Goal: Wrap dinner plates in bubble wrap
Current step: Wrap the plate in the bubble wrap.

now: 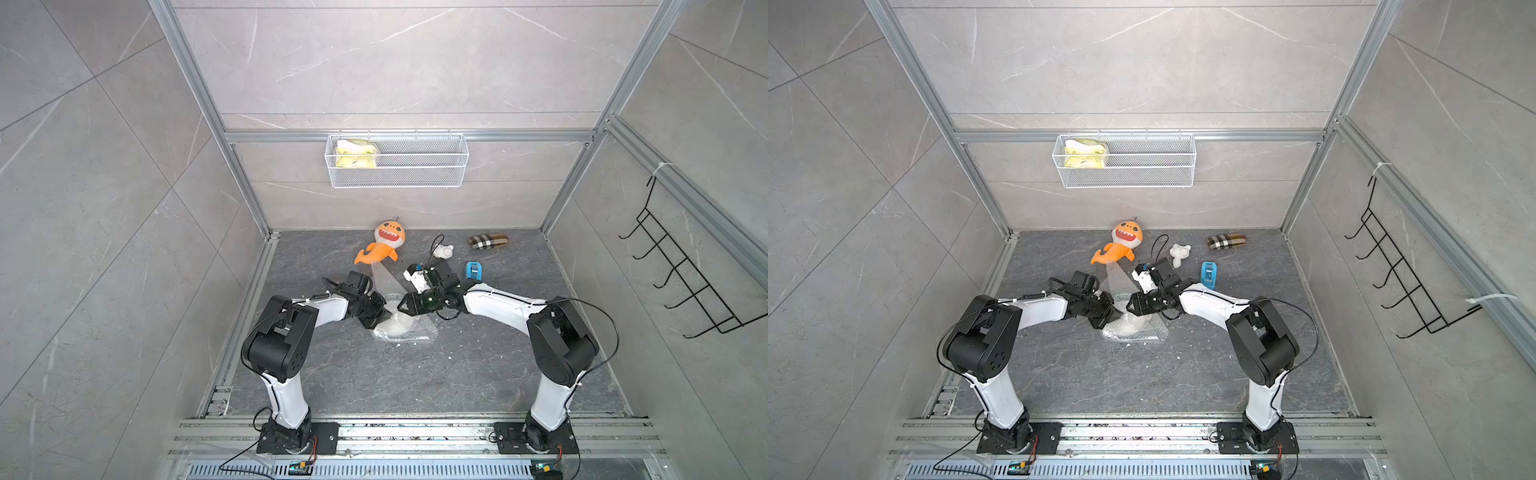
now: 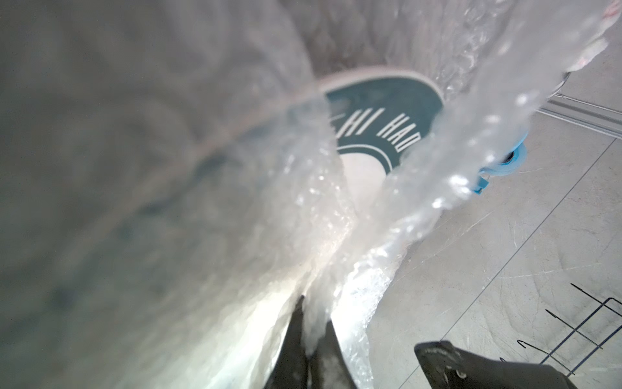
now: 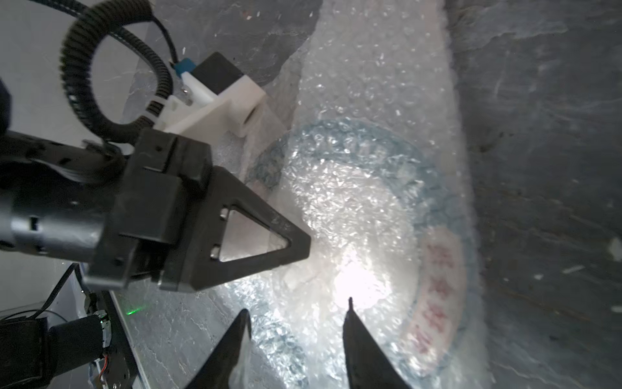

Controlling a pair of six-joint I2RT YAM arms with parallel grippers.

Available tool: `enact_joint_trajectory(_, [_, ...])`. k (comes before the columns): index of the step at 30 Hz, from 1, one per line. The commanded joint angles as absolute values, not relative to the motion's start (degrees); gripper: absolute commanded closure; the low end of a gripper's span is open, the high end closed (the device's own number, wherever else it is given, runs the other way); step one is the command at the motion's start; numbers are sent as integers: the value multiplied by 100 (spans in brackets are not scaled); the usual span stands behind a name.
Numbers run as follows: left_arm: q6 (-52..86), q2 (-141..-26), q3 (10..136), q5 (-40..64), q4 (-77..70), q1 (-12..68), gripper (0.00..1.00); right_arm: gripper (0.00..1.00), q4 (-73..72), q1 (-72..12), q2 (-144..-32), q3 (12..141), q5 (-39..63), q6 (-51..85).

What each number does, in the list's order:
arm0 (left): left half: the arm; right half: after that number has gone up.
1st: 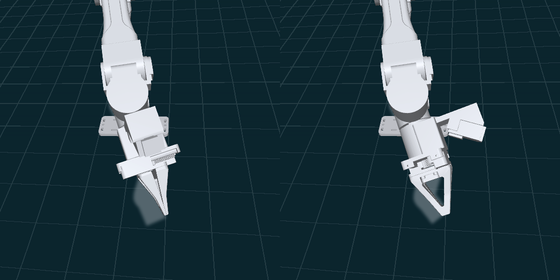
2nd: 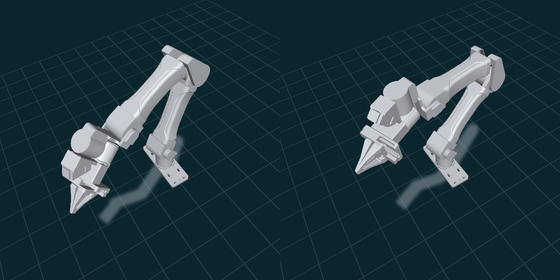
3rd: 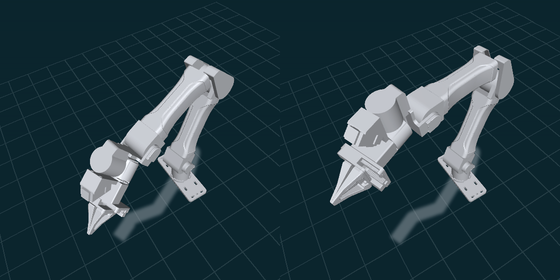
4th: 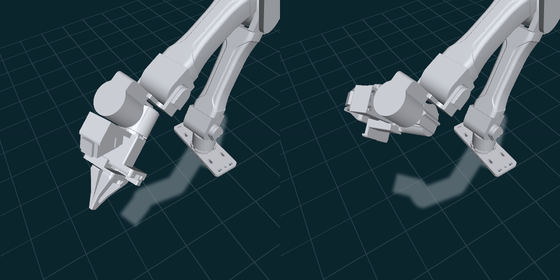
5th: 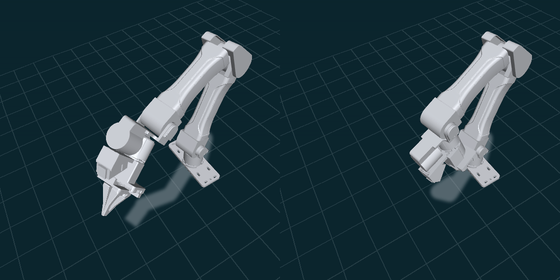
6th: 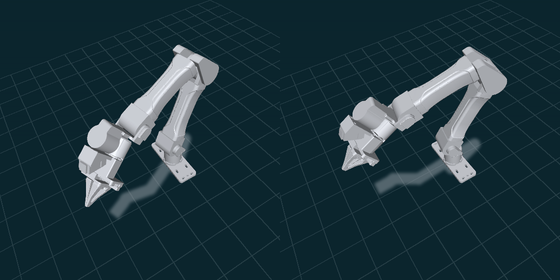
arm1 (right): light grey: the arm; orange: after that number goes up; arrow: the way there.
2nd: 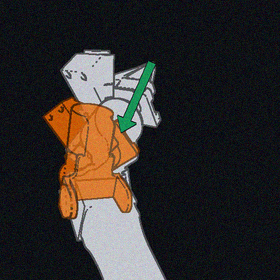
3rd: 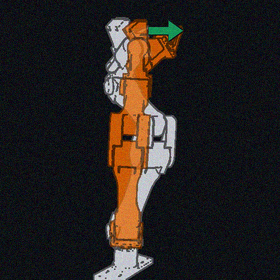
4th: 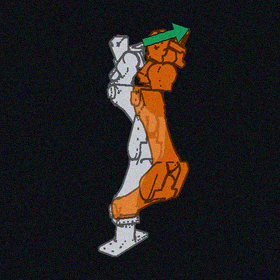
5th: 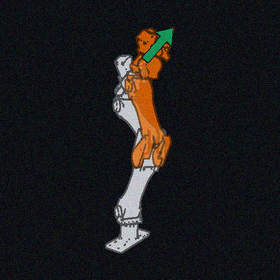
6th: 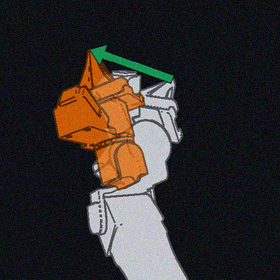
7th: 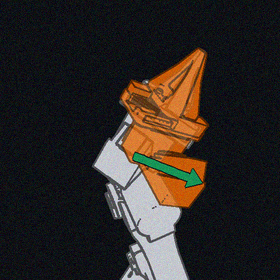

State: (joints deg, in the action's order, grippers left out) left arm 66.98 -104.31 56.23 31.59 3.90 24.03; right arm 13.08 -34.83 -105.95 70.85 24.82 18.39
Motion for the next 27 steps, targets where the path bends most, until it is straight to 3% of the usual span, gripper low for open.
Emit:
enact_joint_trajectory(1, [6379,-10182,5892,3109,738,2320,100,54,1561,-3512,-10615,7107,2372,1896])
enact_joint_trajectory(27, [5533,-10184,6299,2936,1643,2117,100,59,1820,-3860,-11490,8030,2303,2168])
